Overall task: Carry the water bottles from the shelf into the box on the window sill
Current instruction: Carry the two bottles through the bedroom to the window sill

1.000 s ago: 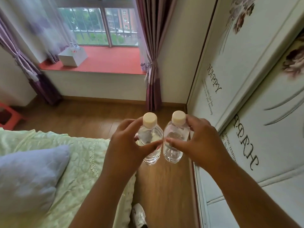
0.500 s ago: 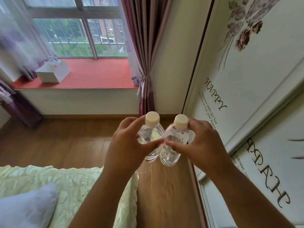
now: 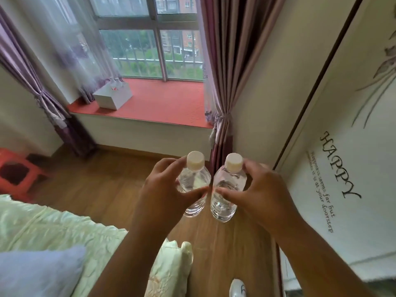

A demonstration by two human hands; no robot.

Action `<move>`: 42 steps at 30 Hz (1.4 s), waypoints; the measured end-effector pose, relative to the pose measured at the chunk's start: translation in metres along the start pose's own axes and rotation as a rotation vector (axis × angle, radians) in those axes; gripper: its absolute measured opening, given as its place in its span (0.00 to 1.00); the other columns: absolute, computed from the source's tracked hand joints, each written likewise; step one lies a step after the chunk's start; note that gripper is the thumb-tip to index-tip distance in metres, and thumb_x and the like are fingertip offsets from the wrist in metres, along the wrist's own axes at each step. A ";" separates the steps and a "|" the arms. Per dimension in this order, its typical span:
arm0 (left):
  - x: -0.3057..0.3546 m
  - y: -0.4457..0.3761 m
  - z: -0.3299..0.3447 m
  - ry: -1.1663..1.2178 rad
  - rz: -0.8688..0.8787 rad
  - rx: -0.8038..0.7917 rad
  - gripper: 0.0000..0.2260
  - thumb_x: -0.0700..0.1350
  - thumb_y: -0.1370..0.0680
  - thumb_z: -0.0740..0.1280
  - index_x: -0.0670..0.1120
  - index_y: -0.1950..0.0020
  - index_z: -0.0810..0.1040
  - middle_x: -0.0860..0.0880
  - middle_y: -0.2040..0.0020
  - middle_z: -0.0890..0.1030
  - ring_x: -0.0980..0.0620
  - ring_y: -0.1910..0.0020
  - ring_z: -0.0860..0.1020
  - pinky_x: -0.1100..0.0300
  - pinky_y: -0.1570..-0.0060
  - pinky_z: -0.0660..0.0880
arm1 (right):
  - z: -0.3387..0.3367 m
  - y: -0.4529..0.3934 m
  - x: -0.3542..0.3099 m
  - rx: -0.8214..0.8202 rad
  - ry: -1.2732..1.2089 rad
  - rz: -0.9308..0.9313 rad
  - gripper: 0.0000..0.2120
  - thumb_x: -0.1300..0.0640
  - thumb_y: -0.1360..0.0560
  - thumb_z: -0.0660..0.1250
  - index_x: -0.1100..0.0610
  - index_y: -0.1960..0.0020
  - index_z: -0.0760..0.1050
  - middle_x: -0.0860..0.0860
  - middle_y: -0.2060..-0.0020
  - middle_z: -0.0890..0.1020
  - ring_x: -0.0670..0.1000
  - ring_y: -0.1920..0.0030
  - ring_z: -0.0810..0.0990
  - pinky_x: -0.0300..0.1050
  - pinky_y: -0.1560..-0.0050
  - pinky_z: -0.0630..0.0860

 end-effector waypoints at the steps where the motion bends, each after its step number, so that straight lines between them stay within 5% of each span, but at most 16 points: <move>1: 0.001 -0.011 0.004 -0.011 -0.012 0.016 0.35 0.68 0.36 0.74 0.59 0.32 0.74 0.57 0.38 0.77 0.58 0.47 0.79 0.64 0.49 0.80 | -0.003 -0.016 0.003 -0.013 -0.008 -0.018 0.33 0.35 0.37 0.78 0.44 0.36 0.75 0.43 0.47 0.80 0.38 0.53 0.74 0.25 0.58 0.66; 7: 0.006 -0.063 0.030 -0.031 -0.078 0.118 0.33 0.64 0.35 0.76 0.55 0.32 0.76 0.57 0.39 0.78 0.58 0.46 0.78 0.68 0.48 0.77 | -0.016 -0.100 0.023 -0.118 -0.009 -0.131 0.35 0.36 0.37 0.78 0.44 0.34 0.74 0.45 0.43 0.80 0.40 0.48 0.73 0.23 0.55 0.62; 18: -0.011 -0.126 0.070 -0.054 -0.146 0.138 0.32 0.61 0.35 0.78 0.57 0.32 0.75 0.59 0.40 0.77 0.60 0.46 0.78 0.71 0.50 0.75 | -0.018 -0.193 0.054 -0.159 -0.003 -0.206 0.33 0.35 0.36 0.77 0.44 0.35 0.75 0.42 0.48 0.80 0.41 0.49 0.74 0.25 0.56 0.64; 26: -0.049 -0.204 0.099 0.024 -0.129 0.102 0.33 0.62 0.35 0.78 0.59 0.31 0.74 0.59 0.41 0.76 0.59 0.46 0.79 0.62 0.50 0.81 | -0.008 -0.264 0.072 -0.116 0.080 -0.140 0.34 0.34 0.37 0.77 0.42 0.35 0.74 0.45 0.48 0.80 0.43 0.51 0.74 0.27 0.58 0.64; 30: -0.076 -0.252 0.107 0.087 -0.122 0.085 0.33 0.61 0.35 0.80 0.63 0.32 0.73 0.62 0.42 0.75 0.59 0.48 0.79 0.56 0.50 0.82 | 0.003 -0.311 0.071 -0.077 0.090 -0.094 0.34 0.36 0.38 0.78 0.41 0.35 0.74 0.46 0.49 0.79 0.44 0.50 0.75 0.35 0.56 0.69; 38: -0.138 -0.332 0.084 0.126 -0.102 0.127 0.31 0.59 0.36 0.81 0.61 0.35 0.76 0.61 0.43 0.76 0.58 0.50 0.80 0.53 0.50 0.82 | 0.053 -0.398 0.038 -0.046 0.067 -0.097 0.33 0.38 0.38 0.79 0.40 0.35 0.74 0.46 0.48 0.78 0.44 0.50 0.75 0.32 0.55 0.70; 42: -0.170 -0.349 0.066 0.088 -0.144 0.162 0.31 0.58 0.36 0.81 0.61 0.35 0.77 0.60 0.45 0.77 0.57 0.49 0.80 0.54 0.51 0.82 | 0.085 -0.428 0.018 -0.106 0.011 -0.128 0.31 0.38 0.38 0.79 0.39 0.37 0.75 0.43 0.50 0.77 0.44 0.48 0.76 0.42 0.48 0.76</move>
Point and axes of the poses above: each hand's wrist, its own y-axis away from the middle knuckle, its own z-axis out of the palm, x = y × z, the point moved 2 cm from there along -y, towards the middle knuckle
